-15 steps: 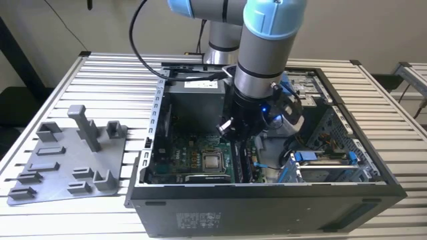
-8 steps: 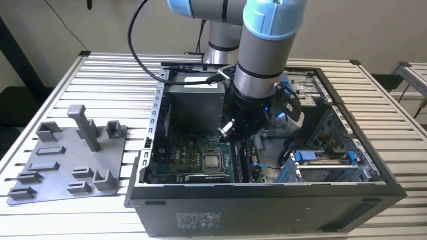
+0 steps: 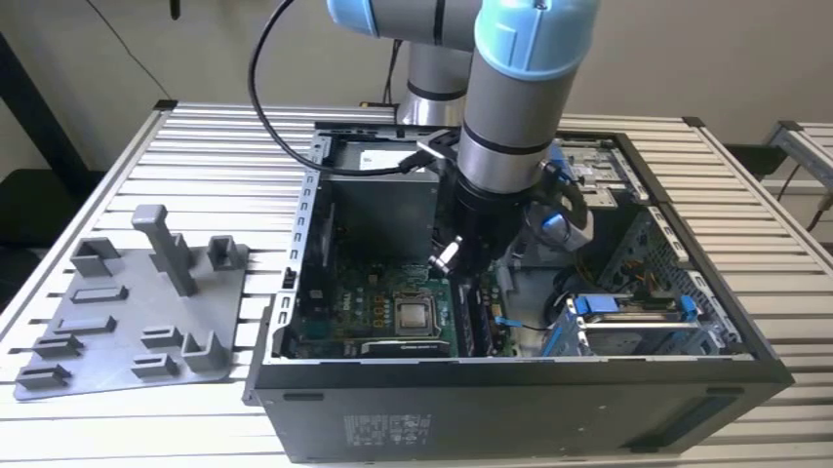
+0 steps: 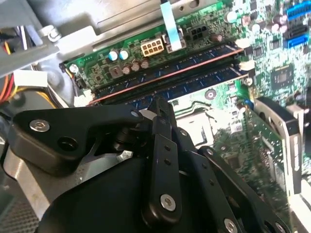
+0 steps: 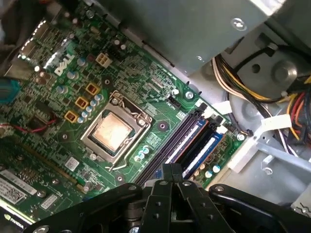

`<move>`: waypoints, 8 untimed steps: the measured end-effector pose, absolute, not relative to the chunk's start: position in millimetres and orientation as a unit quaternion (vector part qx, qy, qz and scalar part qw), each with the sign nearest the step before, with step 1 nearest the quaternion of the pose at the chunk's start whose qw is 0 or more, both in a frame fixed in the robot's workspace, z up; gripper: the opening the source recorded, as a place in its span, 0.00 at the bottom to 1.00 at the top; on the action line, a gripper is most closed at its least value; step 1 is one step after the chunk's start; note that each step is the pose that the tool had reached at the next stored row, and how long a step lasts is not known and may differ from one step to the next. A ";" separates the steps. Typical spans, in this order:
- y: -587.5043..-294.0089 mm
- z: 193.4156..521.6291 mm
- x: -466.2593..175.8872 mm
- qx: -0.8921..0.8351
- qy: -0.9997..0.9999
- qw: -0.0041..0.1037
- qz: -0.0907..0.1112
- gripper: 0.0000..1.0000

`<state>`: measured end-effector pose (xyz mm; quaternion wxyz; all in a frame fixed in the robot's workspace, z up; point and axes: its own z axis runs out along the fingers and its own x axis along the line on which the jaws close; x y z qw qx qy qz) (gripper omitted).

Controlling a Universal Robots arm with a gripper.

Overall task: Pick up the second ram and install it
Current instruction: 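Press down the second ram until it locks into place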

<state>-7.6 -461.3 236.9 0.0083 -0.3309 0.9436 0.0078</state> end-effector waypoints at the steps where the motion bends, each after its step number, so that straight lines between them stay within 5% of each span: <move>1: -461.3 236.8 -7.6 -0.340 0.940 0.008 0.008 0.11; 8: -461.3 236.0 -7.6 -0.399 0.917 0.009 0.008 0.11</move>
